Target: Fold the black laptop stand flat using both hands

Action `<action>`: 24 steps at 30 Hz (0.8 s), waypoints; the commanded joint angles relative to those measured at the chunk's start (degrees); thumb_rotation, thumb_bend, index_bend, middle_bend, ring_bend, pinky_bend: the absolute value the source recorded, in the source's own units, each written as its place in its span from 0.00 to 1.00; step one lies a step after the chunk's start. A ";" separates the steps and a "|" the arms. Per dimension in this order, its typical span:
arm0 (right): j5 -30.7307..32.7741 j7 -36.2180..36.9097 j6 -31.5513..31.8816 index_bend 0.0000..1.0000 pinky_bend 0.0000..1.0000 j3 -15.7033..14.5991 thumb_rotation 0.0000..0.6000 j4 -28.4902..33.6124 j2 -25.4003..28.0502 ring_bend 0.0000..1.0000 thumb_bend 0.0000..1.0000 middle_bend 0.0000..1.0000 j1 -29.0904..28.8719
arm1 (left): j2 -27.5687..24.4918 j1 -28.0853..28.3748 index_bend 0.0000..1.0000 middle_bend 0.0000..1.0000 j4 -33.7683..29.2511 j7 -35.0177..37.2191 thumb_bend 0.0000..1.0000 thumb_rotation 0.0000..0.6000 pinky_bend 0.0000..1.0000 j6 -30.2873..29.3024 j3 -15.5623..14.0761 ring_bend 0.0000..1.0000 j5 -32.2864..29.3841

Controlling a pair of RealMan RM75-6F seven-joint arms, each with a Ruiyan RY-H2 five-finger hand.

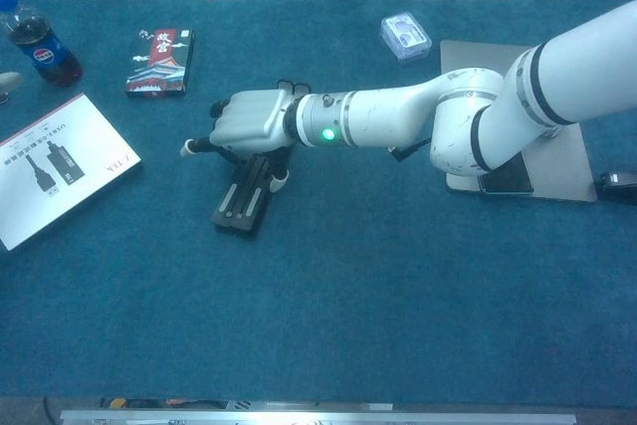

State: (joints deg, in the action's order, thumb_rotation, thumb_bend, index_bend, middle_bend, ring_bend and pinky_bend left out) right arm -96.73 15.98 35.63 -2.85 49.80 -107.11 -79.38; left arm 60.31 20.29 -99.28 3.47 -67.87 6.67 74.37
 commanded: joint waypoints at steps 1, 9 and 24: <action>0.01 -0.33 -0.07 0.00 0.08 -0.04 1.00 1.40 0.96 0.14 0.12 0.40 0.06 | -0.12 0.04 0.00 0.00 -0.10 -0.05 0.20 0.62 0.00 0.06 0.02 0.00 0.07; 2.18 -5.44 0.73 0.00 0.08 1.72 1.00 6.33 3.74 0.00 0.12 0.02 1.77 | -0.18 0.30 0.00 0.00 0.18 -0.35 0.20 0.61 0.00 0.60 0.07 0.00 0.01; 21.56 -39.55 20.43 0.00 0.07 7.24 1.00 33.06 18.83 0.02 0.12 0.18 22.33 | 0.93 -0.81 0.00 0.00 5.07 -3.63 0.20 1.00 0.00 -3.72 0.34 0.00 1.69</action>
State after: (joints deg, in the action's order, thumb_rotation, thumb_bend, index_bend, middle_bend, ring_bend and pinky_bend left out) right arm -80.82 -15.31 48.27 3.34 75.03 -93.59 -63.90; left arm 60.68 19.87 -95.07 0.66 -70.62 6.92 75.70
